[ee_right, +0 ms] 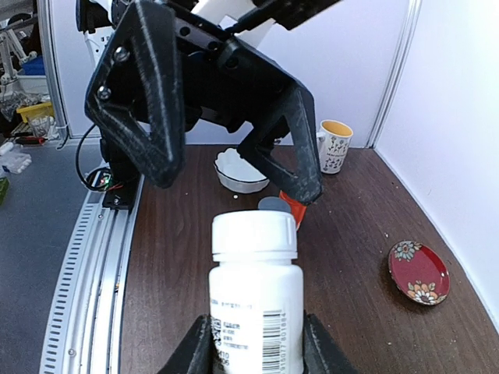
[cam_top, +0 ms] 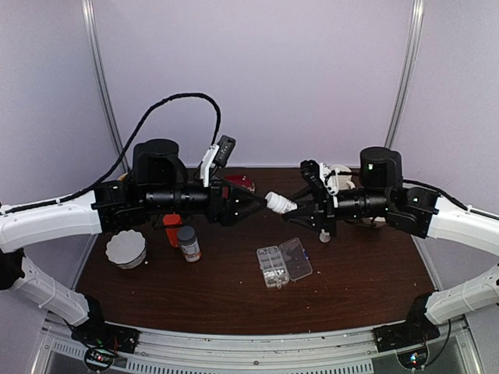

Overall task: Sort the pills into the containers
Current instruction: Screw the lid of the pill bottle onto the pill bottle.

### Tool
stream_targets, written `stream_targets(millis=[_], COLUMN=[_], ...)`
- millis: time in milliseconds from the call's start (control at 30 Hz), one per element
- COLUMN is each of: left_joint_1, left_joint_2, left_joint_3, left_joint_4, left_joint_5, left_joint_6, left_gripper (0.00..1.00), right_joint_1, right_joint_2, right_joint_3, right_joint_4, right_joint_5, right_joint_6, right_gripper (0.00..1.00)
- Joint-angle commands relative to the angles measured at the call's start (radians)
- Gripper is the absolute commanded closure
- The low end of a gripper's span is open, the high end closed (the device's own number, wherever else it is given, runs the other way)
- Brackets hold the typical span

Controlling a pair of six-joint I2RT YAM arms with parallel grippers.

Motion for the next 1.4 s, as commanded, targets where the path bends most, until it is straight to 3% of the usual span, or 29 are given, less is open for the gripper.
stream_targets(millis=[0,333,533,800,1033,1233,1367], left_joint_1=[0.002,0.003,0.002,0.003,0.009,0.015,0.017], left_joint_2=[0.017,0.040,0.058,0.051,0.046,0.042,0.048], left_joint_3=[0.001,0.030,0.030,0.025,0.026,0.026,0.031], left_joint_4=[0.101,0.024,0.063,0.054,0.054,0.046,0.043], left_joint_5=[0.060,0.059,0.105,0.090,0.099,0.113,0.138], left_joint_6=[-0.314,-0.425,-0.442,-0.438,-0.430,-0.427,-0.416], left_gripper=[0.11,0.33,0.31,0.47,0.43,0.63,0.70], right_joint_1=[0.045,0.100,0.117,0.125,0.130,0.131,0.131], right_joint_2=[-0.001,0.019,0.035,0.043,0.050,0.069,0.075], right_joint_3=[0.021,0.064,0.083,0.090,0.092,0.109,0.119], right_joint_4=[0.031,-0.016,-0.045,-0.065,-0.080,-0.087,-0.092], right_joint_5=[0.117,0.204,0.234,0.248,0.267,0.278,0.282], right_joint_6=[-0.089,-0.159,-0.177,-0.186,-0.198,-0.191,-0.180], right_gripper=[1.00,1.00,1.00,1.00,1.00,1.00,1.00])
